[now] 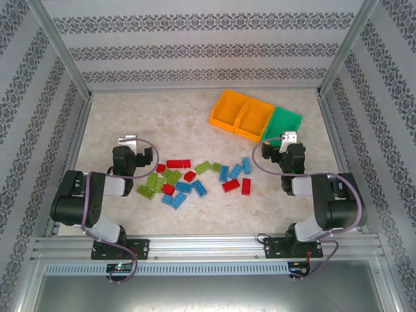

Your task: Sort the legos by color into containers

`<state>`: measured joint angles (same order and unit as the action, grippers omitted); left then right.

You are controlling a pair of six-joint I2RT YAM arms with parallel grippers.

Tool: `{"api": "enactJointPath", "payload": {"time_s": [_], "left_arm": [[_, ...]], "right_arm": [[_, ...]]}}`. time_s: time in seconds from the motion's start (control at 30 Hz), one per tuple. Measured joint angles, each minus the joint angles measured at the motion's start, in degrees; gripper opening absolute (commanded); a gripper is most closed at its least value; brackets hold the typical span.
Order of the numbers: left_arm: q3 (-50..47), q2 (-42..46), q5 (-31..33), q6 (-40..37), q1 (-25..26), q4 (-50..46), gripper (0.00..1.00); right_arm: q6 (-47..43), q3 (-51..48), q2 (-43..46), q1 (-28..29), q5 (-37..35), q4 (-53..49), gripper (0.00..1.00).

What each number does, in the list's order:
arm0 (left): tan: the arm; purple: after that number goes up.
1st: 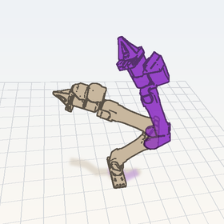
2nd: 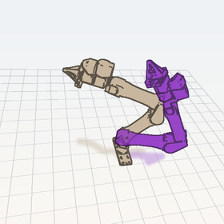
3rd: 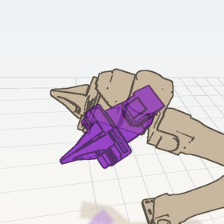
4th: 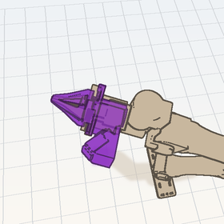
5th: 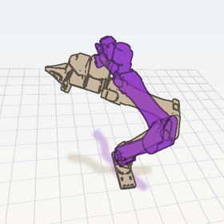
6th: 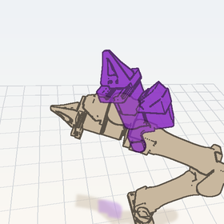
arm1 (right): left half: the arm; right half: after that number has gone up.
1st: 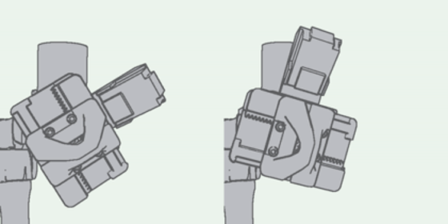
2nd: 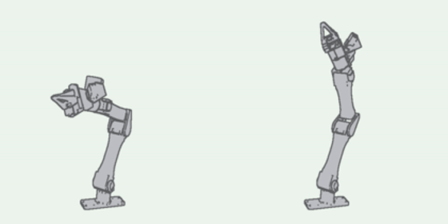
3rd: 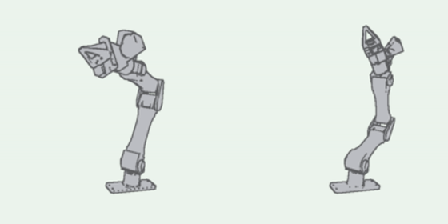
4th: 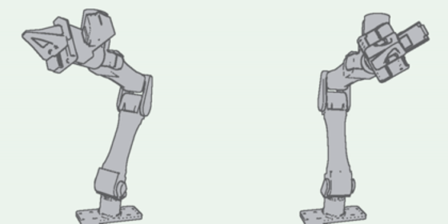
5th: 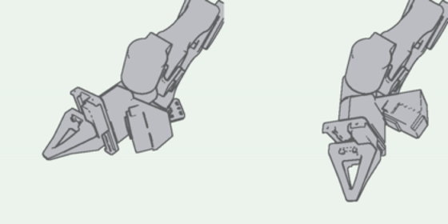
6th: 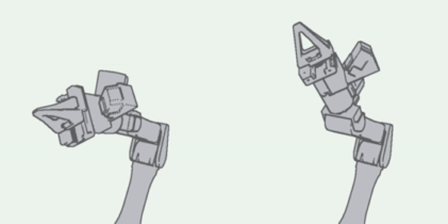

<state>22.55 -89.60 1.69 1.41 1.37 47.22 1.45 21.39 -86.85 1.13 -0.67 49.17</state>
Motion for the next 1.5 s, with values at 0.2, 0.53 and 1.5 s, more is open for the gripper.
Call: {"api": "enactJointPath", "payload": {"time_s": [0.2, 0.53, 1.5], "left_arm": [[0.0, 0.0, 0.0, 0.0, 0.0, 0.0, 0.99], [0.0, 0.0, -0.2, 0.0, 0.0, 0.0, 1.0], [30.1, 8.9, 0.5, 9.0, 0.8, -40.2, 1.0]], "right_arm": [[0.0, 0.0, 0.0, 0.0, 0.0, 0.0, 0.98], [0.0, 0.0, 0.0, 0.0, 0.0, 0.0, 0.98], [14.8, 22.8, 11.5, -2.6, -6.4, -39.5, 0.81]]}}
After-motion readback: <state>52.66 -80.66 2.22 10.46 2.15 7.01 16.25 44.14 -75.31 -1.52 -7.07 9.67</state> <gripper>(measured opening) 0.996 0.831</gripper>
